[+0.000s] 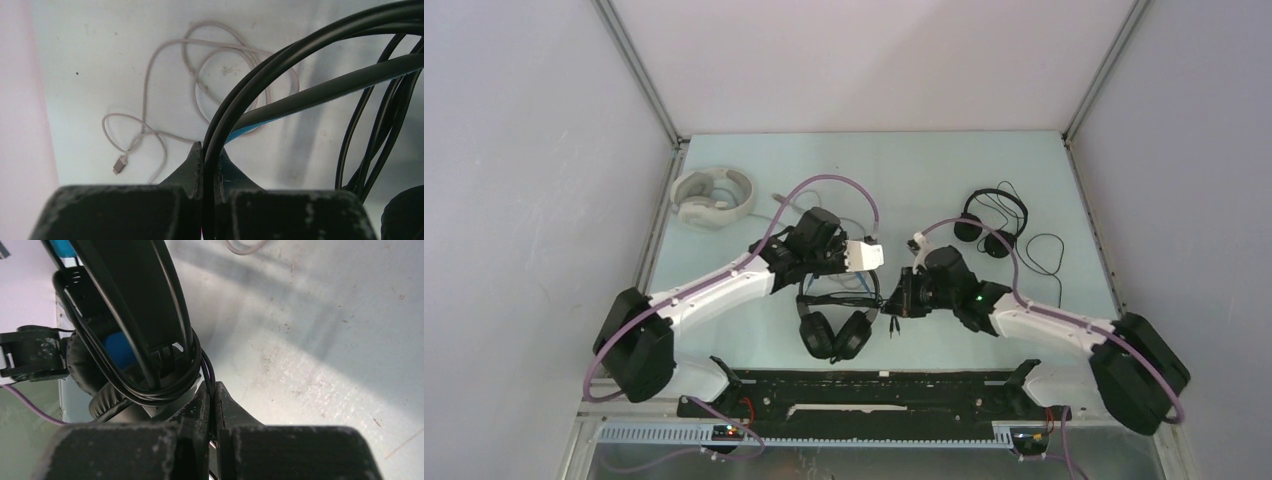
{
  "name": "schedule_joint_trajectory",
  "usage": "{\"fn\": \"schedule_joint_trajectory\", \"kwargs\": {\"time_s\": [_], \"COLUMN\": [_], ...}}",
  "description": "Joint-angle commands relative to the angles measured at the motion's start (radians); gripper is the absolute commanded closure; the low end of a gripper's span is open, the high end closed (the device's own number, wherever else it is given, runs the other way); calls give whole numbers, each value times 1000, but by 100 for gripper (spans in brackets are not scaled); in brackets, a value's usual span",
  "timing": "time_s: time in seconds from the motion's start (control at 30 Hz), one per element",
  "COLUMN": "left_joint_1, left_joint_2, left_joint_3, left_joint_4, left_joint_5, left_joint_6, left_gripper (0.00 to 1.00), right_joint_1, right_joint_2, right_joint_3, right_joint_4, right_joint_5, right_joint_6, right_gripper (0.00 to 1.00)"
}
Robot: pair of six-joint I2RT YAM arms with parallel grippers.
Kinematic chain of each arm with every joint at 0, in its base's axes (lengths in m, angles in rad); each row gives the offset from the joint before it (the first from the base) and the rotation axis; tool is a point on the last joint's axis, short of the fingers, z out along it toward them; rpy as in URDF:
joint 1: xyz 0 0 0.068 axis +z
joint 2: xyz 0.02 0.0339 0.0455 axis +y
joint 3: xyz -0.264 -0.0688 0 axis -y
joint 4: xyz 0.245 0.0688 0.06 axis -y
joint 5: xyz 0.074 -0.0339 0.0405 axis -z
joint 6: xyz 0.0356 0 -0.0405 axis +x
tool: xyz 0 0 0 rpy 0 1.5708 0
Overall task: Wrap the headphones
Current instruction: Place the headphones at the center of the board.
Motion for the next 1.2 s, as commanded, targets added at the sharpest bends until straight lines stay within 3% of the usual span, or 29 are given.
{"fn": "schedule_joint_trajectory", "kwargs": {"time_s": [0.0,0.3,0.63,0.77,0.87,0.9,0.93,1.17], "left_joint_1": [14,-32,-58,-58,-58,-58,-58,-47], "left_joint_2": [76,198,182,154,123,108,91,-88], "left_joint_3": [-33,26,1,1,2,2,3,16], "left_joint_4": [-189,-184,-117,-101,-86,-84,-73,14], "left_joint_5": [-203,-126,-100,-86,-54,-46,-18,-32], "left_joint_6": [168,155,120,107,89,78,70,-83], "left_gripper": [96,78,50,43,29,21,3,0], "right_joint_1": [-3,14,12,10,7,7,7,35], "right_joint_2": [88,217,241,202,172,161,148,90], "right_joint_3": [5,5,5,18,24,24,24,26], "right_joint_4": [133,164,141,98,58,46,36,63], "right_joint_5": [31,55,79,120,155,162,172,145], "right_joint_6": [46,72,54,32,16,14,11,-98], "right_gripper": [97,92,74,68,64,64,63,60]}}
